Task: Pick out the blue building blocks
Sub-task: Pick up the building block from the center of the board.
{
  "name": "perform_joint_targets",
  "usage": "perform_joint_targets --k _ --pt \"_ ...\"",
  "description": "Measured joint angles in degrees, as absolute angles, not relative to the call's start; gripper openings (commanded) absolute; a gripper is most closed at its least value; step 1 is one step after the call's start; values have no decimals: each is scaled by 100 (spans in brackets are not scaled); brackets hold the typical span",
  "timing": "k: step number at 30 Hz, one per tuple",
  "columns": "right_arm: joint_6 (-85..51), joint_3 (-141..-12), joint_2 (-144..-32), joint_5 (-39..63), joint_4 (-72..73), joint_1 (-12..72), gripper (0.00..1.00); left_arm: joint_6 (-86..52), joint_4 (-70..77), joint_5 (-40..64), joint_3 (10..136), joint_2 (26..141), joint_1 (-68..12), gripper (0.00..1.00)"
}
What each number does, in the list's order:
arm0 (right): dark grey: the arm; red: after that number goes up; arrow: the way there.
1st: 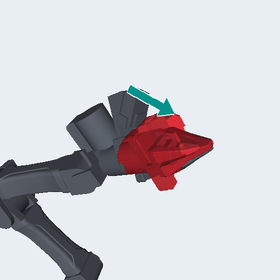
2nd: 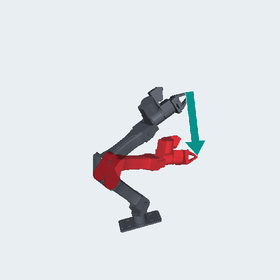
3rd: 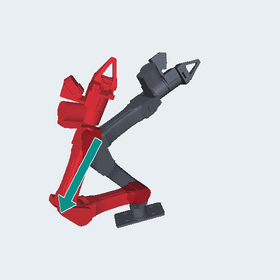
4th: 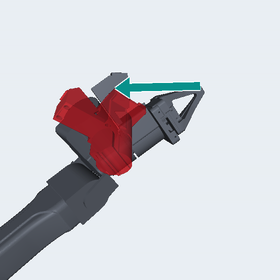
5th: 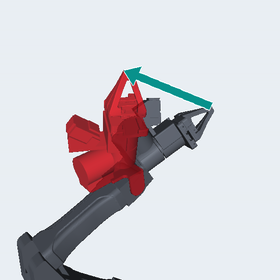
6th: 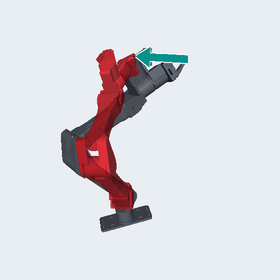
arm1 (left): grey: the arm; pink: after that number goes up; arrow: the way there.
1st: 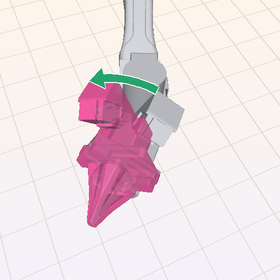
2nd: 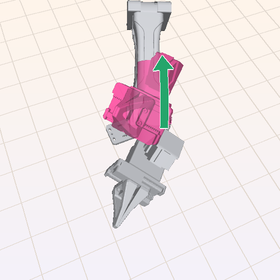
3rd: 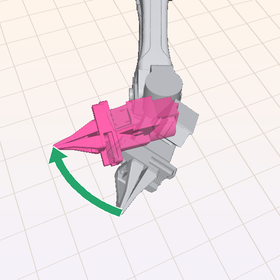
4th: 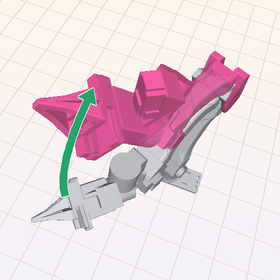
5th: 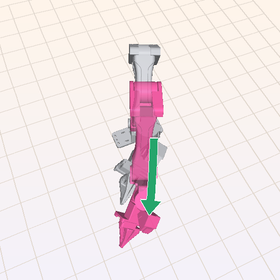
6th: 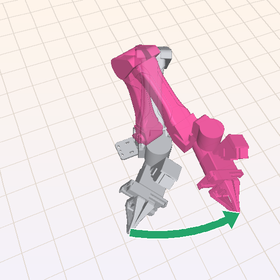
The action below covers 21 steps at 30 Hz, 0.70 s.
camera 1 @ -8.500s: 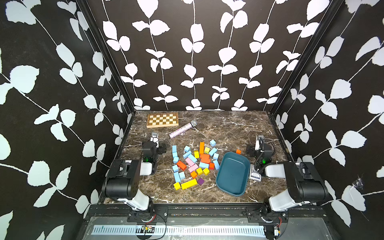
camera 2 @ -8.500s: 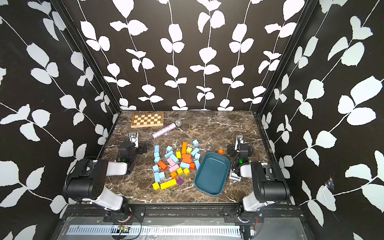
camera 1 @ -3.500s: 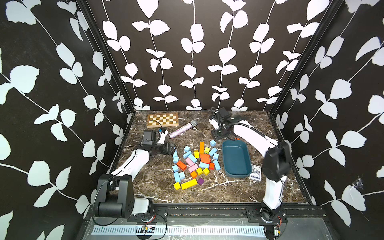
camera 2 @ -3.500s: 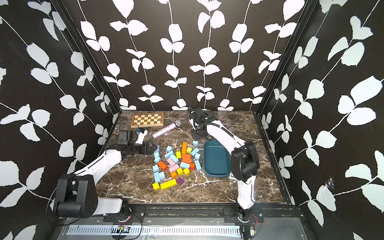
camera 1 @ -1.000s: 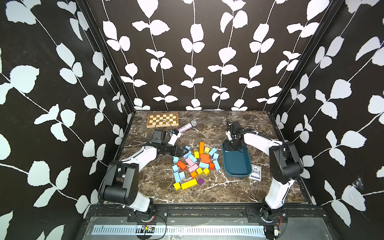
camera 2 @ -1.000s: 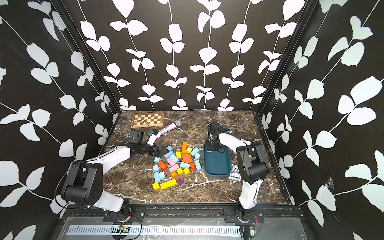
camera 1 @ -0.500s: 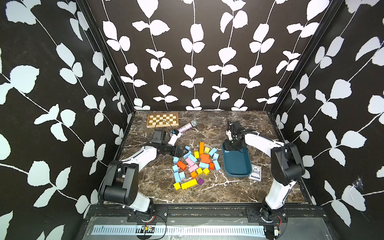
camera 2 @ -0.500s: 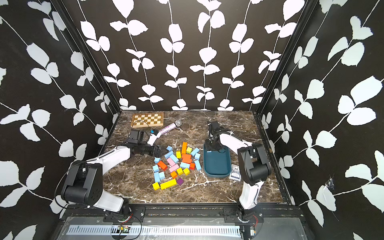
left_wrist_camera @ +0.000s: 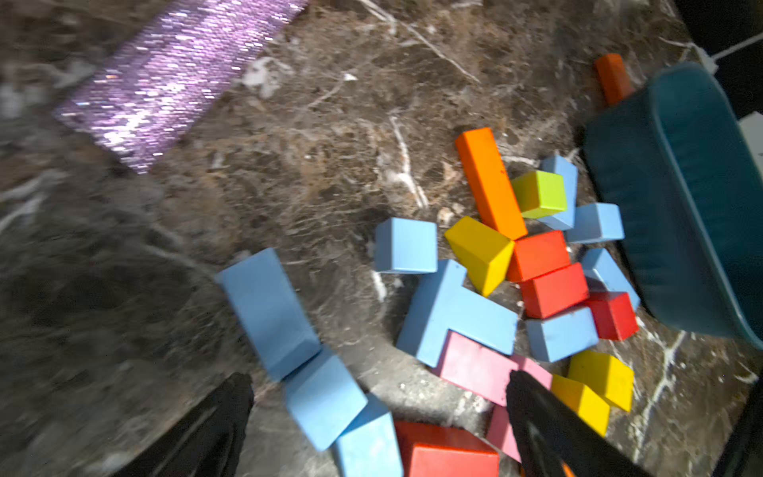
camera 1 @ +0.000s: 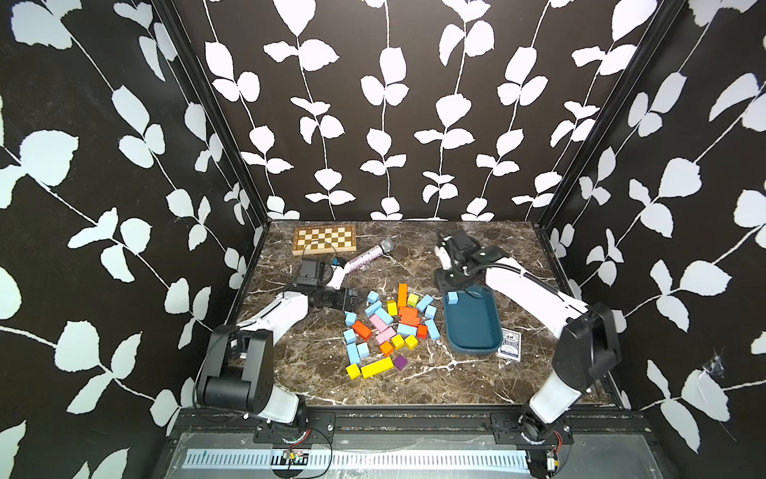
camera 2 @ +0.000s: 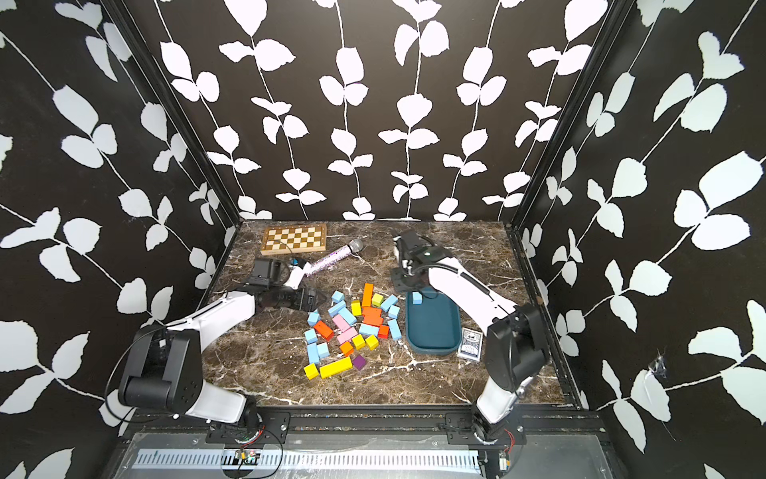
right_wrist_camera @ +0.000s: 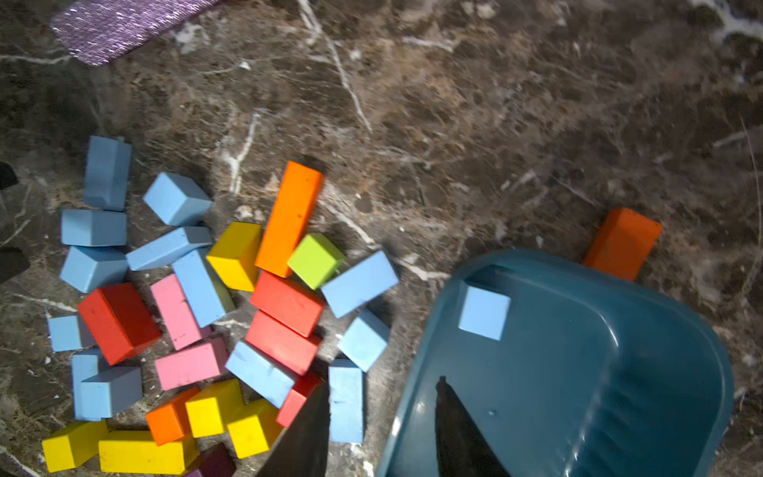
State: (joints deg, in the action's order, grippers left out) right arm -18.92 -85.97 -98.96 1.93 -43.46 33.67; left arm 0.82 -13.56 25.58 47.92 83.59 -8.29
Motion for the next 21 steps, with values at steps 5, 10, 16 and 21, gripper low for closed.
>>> perform_joint_targets --k 5,10,16,21 --pt "-1892 -9559 -10820 14 -4781 3747 42 82 -1354 2185 4786 8071 -440 98" --pt "-1763 -10110 -11572 -150 -5330 3933 45 89 -1352 2163 4783 7942 -405 98" --pt "-1074 -9738 -11566 -344 -5710 4125 53 93 -1347 2200 4735 7942 -408 99" --pt "-185 -9485 -11566 -410 -5791 4147 54 106 -1339 2226 4685 7942 -408 99"
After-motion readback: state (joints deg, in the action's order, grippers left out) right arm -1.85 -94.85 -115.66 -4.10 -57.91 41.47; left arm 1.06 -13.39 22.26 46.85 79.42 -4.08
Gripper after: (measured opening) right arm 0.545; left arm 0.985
